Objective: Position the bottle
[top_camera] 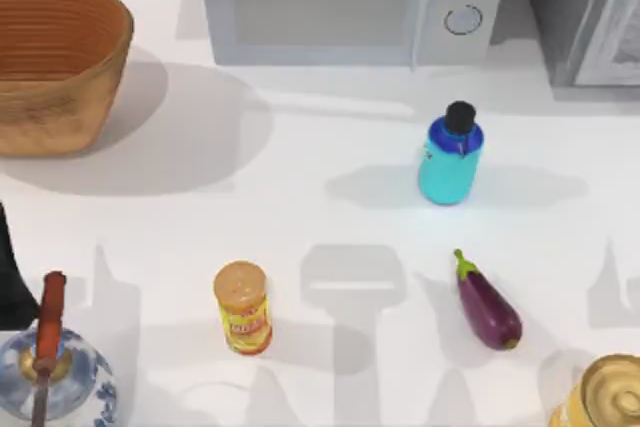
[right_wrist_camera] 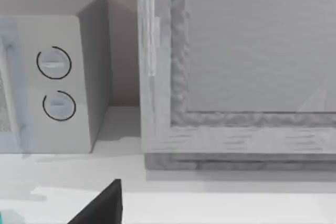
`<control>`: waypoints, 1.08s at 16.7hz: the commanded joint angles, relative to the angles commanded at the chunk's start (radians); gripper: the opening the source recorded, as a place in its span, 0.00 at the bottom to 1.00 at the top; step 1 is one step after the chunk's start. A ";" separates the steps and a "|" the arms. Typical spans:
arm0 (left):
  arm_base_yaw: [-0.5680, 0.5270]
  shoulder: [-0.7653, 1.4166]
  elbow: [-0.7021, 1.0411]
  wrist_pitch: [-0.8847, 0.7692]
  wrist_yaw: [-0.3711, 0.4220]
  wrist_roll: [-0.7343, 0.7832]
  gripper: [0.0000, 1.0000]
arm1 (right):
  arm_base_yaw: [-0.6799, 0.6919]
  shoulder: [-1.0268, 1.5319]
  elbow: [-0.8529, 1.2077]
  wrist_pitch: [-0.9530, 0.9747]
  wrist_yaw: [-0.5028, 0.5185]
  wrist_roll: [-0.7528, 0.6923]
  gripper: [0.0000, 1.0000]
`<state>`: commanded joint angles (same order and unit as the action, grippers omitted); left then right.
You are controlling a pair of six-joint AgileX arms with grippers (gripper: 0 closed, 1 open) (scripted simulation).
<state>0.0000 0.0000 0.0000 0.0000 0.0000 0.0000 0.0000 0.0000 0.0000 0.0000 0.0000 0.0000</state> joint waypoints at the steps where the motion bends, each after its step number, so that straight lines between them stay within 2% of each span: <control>1: 0.000 0.000 0.000 0.000 0.000 0.000 1.00 | 0.000 0.000 0.000 0.000 0.000 0.000 1.00; 5: 0.000 0.000 0.000 0.000 0.000 0.000 1.00 | 0.004 0.056 0.007 0.039 -0.017 -0.004 1.00; 8: 0.000 0.000 0.000 0.000 0.000 0.000 1.00 | 0.015 0.196 0.028 0.144 -0.060 -0.010 1.00; 18: 0.000 0.000 0.000 0.000 0.000 0.000 1.00 | 0.070 0.985 0.163 0.759 -0.304 -0.022 1.00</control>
<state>0.0000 0.0000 0.0000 0.0000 0.0000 0.0000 0.0697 0.9847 0.1627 0.7592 -0.3044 -0.0218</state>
